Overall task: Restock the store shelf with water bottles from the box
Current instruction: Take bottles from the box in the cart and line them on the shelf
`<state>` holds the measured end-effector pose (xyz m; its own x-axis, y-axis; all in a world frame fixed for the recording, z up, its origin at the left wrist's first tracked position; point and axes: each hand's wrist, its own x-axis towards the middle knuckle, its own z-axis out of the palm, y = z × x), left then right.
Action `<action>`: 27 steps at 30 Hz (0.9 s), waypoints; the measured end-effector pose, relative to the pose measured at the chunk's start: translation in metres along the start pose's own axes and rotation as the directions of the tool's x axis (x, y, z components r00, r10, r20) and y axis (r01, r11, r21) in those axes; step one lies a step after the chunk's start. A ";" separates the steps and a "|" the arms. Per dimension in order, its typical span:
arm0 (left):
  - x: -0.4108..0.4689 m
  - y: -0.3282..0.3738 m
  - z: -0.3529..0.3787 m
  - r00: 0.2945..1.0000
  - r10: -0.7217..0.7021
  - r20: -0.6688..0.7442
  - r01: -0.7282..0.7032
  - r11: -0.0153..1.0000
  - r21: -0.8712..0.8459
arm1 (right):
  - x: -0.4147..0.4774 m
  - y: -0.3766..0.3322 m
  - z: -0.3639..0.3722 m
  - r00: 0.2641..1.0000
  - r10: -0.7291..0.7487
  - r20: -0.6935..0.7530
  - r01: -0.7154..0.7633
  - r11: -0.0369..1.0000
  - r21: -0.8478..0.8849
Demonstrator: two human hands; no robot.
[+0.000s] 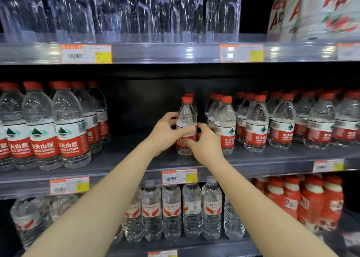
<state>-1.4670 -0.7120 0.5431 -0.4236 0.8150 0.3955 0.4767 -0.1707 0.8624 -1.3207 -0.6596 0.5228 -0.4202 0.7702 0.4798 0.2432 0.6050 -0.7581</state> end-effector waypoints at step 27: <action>0.027 -0.017 0.016 1.000 -0.003 -0.008 0.005 0.978 0.208 | 0.051 0.012 0.022 0.984 0.169 -0.061 -0.179 0.903 -0.390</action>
<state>-1.4742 -0.6786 0.5342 -0.4311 0.8113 0.3948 0.6241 -0.0480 0.7799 -1.3583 -0.6172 0.5286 -0.3193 0.8720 0.3711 0.6359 0.4875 -0.5984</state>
